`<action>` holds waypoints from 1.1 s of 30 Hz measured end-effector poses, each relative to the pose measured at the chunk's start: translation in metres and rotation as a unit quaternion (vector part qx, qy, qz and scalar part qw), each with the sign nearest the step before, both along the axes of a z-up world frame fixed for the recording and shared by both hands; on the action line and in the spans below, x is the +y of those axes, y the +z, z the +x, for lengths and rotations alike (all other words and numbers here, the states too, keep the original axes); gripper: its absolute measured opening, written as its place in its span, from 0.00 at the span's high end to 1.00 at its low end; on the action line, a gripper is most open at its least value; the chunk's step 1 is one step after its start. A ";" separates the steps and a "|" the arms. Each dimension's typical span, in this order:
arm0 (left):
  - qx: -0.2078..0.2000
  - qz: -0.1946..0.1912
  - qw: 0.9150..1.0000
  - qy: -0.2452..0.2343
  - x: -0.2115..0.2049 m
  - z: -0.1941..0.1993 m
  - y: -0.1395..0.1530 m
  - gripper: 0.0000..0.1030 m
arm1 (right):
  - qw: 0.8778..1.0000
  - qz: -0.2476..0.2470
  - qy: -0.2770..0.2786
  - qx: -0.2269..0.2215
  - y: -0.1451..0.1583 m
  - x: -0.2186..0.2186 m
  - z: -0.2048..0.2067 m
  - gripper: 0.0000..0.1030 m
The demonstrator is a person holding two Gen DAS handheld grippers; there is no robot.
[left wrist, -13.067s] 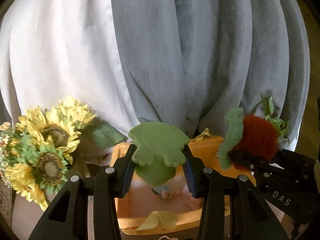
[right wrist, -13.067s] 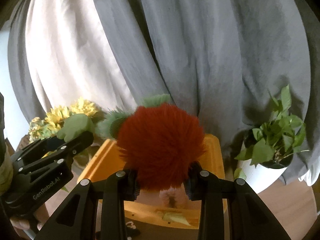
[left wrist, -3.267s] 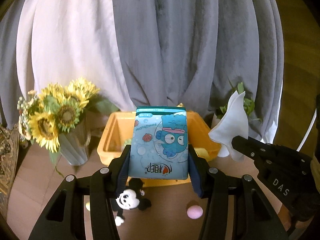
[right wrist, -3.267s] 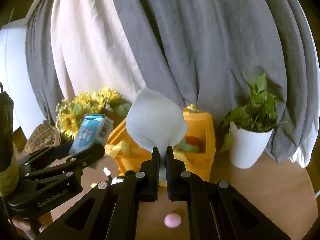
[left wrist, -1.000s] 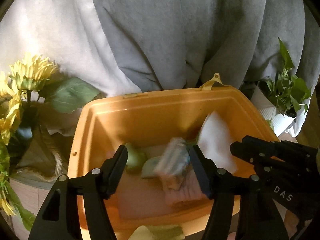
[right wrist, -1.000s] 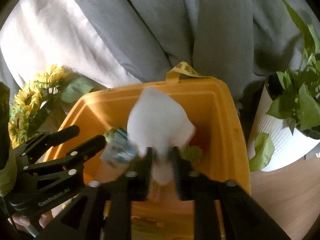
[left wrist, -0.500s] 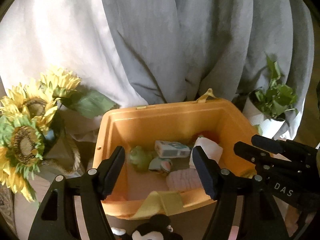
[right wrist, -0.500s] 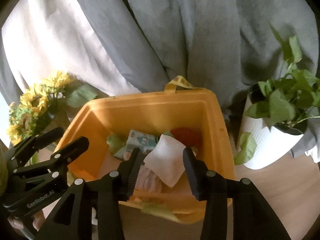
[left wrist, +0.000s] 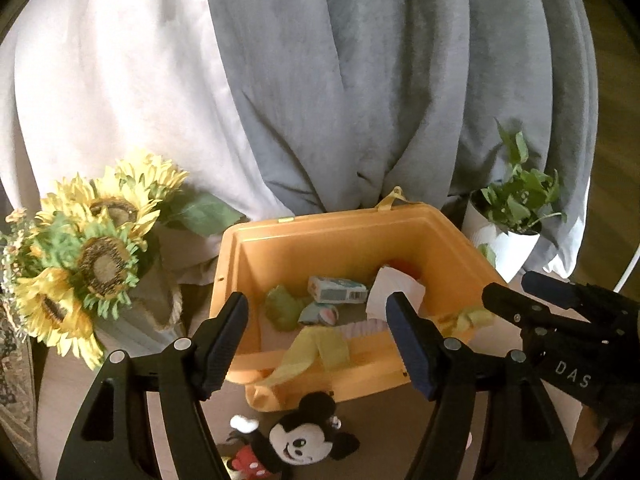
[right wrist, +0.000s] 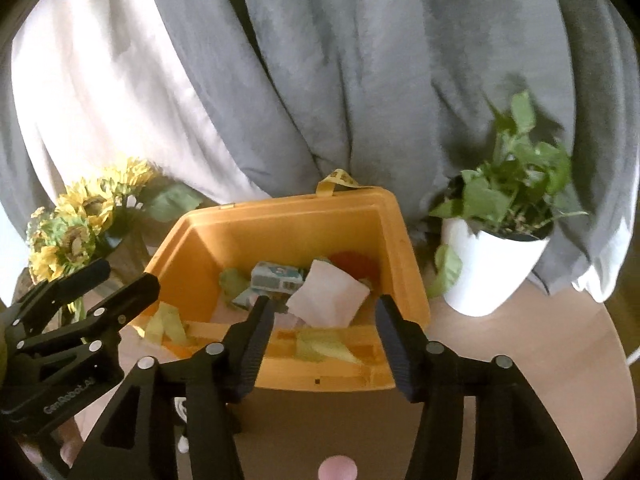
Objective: Organize soft objects
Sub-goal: 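Withdraw both open grippers toward the Mickey plush and pink ball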
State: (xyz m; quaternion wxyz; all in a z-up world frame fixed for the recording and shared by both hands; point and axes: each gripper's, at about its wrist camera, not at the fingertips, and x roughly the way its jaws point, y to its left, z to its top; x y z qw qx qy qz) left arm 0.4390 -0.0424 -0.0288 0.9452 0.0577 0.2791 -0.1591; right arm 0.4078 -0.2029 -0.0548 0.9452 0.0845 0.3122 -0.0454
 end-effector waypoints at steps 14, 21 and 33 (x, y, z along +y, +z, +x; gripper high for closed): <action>-0.014 0.010 1.000 -0.001 0.023 -0.038 -0.007 0.28 | 0.999 0.016 -0.045 -0.002 -0.012 0.016 -0.043 0.46; -0.011 0.028 1.000 0.001 0.031 -0.049 -0.021 0.27 | 0.998 0.012 -0.068 0.007 -0.021 0.020 -0.057 0.46; -0.009 0.042 0.999 -0.015 0.046 -0.065 -0.044 0.26 | 0.994 0.020 -0.108 0.014 -0.043 0.030 -0.081 0.46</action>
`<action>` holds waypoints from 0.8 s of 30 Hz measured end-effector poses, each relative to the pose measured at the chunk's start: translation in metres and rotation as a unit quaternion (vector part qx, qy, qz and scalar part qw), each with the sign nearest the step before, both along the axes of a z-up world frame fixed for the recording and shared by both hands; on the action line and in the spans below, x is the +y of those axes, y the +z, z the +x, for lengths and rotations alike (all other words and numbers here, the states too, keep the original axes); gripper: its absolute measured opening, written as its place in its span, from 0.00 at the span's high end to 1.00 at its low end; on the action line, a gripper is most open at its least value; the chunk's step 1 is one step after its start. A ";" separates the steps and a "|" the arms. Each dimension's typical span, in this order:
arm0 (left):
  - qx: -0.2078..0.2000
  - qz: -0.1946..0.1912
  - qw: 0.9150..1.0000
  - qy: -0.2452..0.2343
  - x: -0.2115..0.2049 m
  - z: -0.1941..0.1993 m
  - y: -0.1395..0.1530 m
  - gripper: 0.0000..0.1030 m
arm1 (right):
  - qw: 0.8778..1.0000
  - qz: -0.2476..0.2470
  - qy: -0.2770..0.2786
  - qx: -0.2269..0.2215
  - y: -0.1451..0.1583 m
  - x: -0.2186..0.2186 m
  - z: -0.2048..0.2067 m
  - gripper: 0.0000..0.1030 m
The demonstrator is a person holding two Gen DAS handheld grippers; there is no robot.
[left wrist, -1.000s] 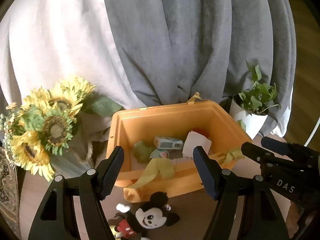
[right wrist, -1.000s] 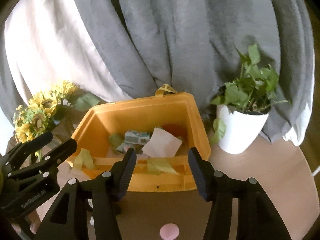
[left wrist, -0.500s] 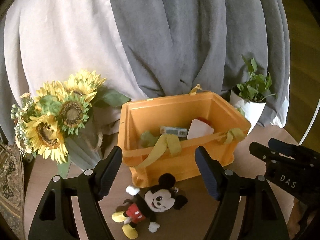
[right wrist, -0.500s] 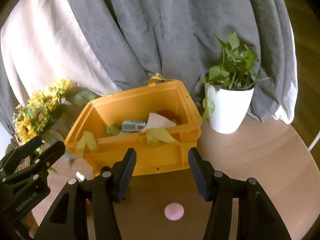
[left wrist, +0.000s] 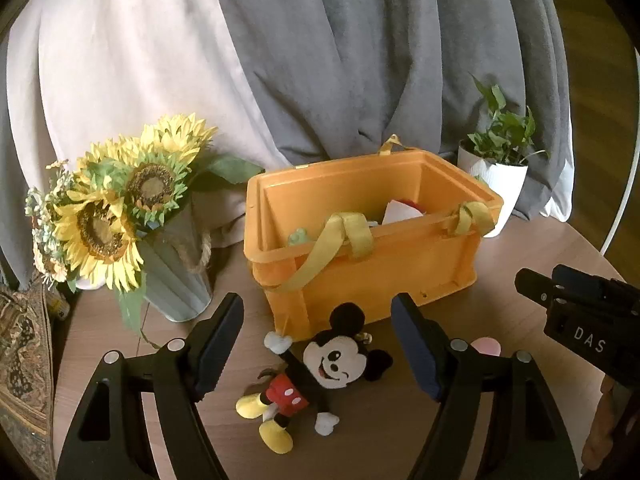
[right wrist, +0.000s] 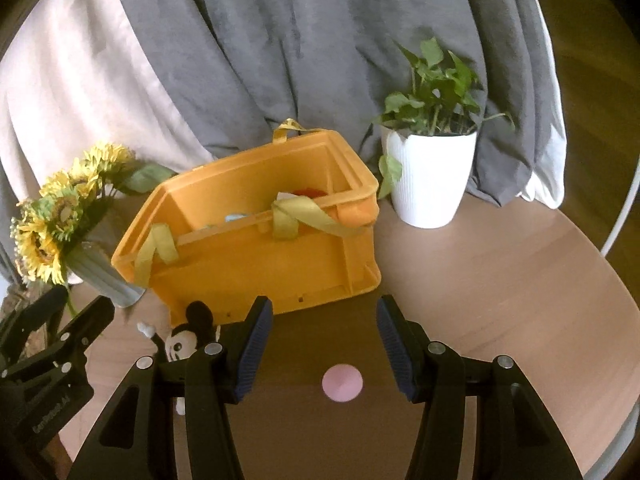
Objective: Organize soft objects
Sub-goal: 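Withdraw both open grippers toward the Mickey plush and pink ball, then grasp the Mickey Mouse plush with the left gripper while the right gripper grasps the pink ball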
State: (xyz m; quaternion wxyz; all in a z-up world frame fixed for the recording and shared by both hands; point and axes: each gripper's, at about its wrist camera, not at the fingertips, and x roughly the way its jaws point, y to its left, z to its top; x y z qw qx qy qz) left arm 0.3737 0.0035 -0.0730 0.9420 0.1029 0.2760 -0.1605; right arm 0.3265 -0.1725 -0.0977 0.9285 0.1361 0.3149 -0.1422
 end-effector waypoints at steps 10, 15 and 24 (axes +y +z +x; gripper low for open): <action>-0.011 0.027 1.000 -0.002 0.007 -0.011 -0.024 0.19 | 1.000 -0.016 -0.007 0.004 -0.019 0.015 -0.016 0.40; -0.011 0.034 0.999 -0.006 0.011 -0.015 -0.039 0.17 | 0.999 -0.037 -0.004 0.009 -0.029 0.023 -0.021 0.39; -0.014 0.052 0.999 -0.009 0.014 -0.015 -0.062 0.17 | 0.998 -0.053 -0.003 0.020 -0.047 0.029 -0.021 0.39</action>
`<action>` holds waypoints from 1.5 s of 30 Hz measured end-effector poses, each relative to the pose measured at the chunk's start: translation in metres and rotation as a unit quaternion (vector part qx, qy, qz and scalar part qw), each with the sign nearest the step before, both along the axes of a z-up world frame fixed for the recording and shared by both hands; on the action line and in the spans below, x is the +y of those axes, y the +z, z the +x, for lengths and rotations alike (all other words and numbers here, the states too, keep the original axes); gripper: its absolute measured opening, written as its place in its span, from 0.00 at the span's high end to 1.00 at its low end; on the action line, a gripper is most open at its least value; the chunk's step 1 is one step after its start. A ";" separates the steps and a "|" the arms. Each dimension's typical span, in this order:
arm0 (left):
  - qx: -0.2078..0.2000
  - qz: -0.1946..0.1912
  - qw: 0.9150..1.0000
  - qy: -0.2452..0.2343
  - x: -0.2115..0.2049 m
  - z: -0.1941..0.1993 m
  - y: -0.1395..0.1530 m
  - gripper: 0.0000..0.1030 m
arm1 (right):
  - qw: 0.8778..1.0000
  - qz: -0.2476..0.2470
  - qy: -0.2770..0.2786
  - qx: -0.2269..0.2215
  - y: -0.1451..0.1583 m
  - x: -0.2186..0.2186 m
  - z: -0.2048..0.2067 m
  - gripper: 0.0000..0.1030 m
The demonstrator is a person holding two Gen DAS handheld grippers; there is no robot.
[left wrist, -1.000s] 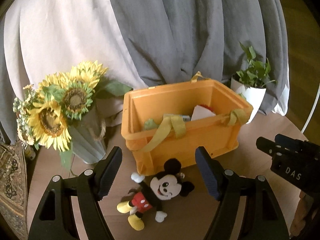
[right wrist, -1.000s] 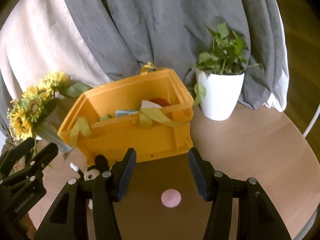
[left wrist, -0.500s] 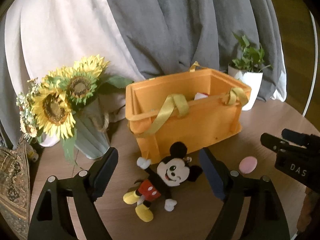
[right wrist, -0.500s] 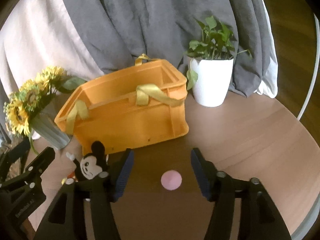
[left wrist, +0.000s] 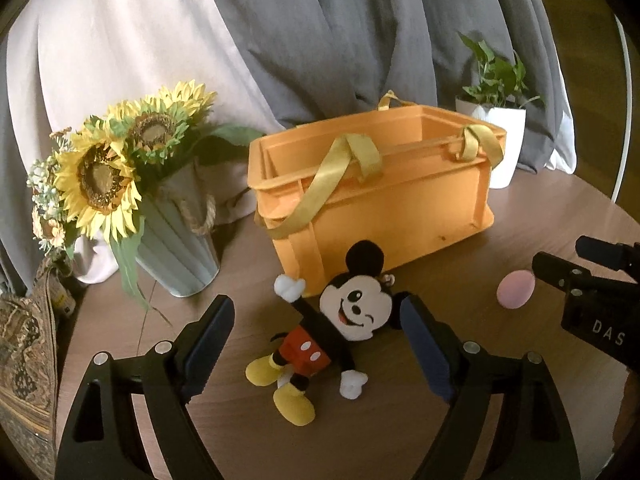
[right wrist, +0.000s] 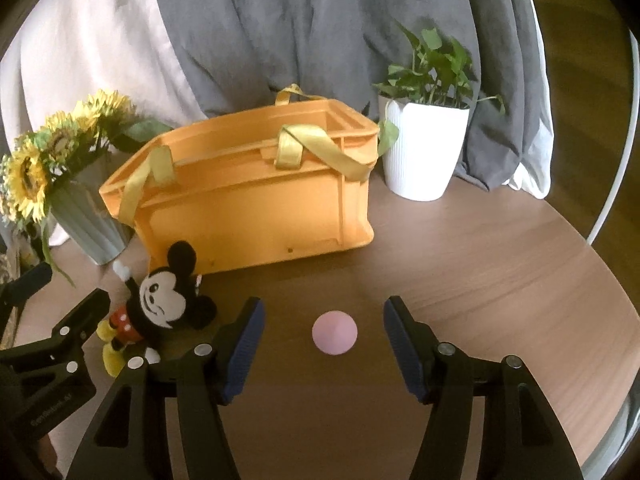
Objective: Organize soft objects
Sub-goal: 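Grasp the Mickey Mouse plush with the left gripper while the right gripper grasps the pink ball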
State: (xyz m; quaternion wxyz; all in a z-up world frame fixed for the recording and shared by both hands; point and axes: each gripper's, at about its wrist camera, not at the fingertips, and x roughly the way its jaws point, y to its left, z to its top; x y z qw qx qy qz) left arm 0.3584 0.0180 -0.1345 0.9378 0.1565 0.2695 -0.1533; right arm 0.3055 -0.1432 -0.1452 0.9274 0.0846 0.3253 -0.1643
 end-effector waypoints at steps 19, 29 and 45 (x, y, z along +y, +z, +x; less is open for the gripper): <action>0.050 0.031 0.998 -0.018 -0.008 0.030 -0.046 0.17 | 0.999 0.011 -0.005 0.039 -0.037 -0.002 0.018 0.39; 0.083 0.034 0.996 -0.010 -0.009 0.048 -0.065 0.17 | 0.998 0.011 -0.013 0.059 -0.054 -0.006 0.038 0.39; 0.096 0.067 0.993 -0.010 -0.027 0.067 -0.083 0.18 | 0.997 0.022 -0.010 0.072 -0.063 -0.013 0.046 0.48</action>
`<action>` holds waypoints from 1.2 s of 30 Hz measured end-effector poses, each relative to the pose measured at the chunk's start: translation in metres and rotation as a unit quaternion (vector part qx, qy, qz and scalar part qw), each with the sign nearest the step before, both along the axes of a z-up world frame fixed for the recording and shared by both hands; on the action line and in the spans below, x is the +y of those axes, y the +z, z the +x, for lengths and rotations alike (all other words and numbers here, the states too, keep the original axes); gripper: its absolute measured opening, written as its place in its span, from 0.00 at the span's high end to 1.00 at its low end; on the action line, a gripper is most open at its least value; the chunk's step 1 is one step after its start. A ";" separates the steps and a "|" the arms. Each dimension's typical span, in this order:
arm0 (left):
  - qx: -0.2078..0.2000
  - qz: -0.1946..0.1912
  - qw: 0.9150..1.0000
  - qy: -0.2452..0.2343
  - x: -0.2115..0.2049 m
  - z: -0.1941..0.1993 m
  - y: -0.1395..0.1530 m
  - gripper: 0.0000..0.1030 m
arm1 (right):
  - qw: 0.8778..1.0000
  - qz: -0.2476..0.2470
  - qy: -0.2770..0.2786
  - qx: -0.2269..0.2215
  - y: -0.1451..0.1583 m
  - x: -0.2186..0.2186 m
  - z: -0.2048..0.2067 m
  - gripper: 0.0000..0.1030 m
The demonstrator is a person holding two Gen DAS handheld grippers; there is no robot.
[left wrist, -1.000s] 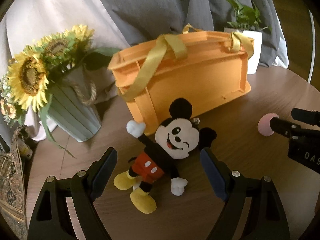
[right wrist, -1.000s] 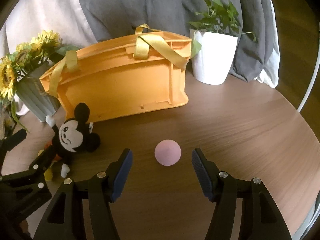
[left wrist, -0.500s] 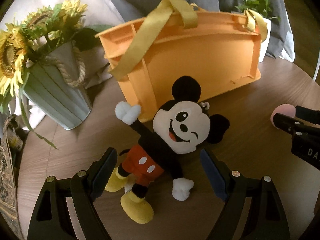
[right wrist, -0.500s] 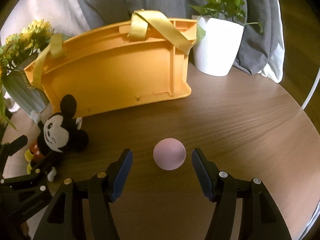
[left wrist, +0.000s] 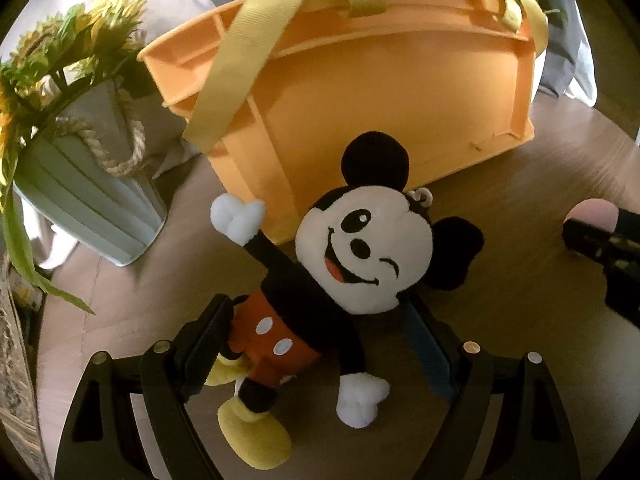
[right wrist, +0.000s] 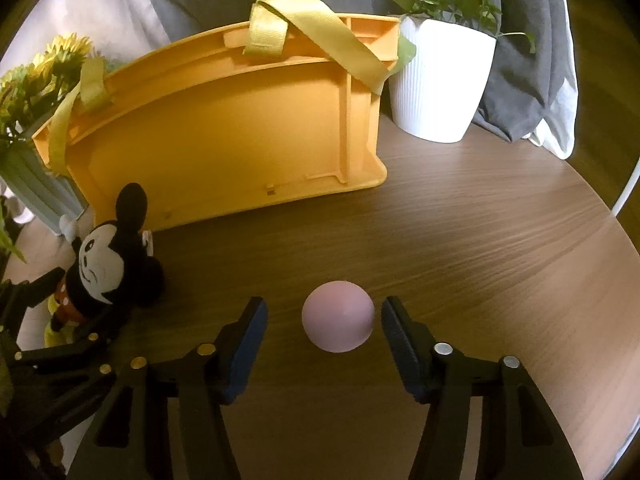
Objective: Organize soft objects
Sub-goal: 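Grasp the Mickey Mouse plush with the left gripper while the right gripper grasps the pink ball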
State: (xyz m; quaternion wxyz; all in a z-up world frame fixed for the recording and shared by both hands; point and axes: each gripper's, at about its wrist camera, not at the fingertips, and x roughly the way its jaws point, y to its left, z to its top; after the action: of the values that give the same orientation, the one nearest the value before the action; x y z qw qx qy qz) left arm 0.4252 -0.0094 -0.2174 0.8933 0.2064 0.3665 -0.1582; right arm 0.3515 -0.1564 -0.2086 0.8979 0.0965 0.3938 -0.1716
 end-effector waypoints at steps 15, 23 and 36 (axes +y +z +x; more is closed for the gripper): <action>-0.002 -0.020 1.000 0.005 -0.005 -0.015 0.010 0.51 | 1.000 0.014 0.013 -0.007 0.003 -0.007 -0.003 0.63; -0.010 -0.042 0.999 0.015 -0.002 -0.027 0.026 0.51 | 0.999 0.013 0.033 -0.028 0.018 -0.008 -0.011 0.63; -0.015 -0.099 0.994 0.047 -0.003 -0.057 0.059 0.51 | 0.996 0.017 0.066 -0.061 0.044 -0.014 -0.032 0.63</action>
State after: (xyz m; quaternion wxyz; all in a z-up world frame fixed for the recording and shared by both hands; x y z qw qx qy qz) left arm 0.3678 -0.0120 -0.1584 0.9211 0.1015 0.3452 -0.1490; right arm 0.3192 -0.1699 -0.1644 0.9279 0.0961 0.3464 -0.0993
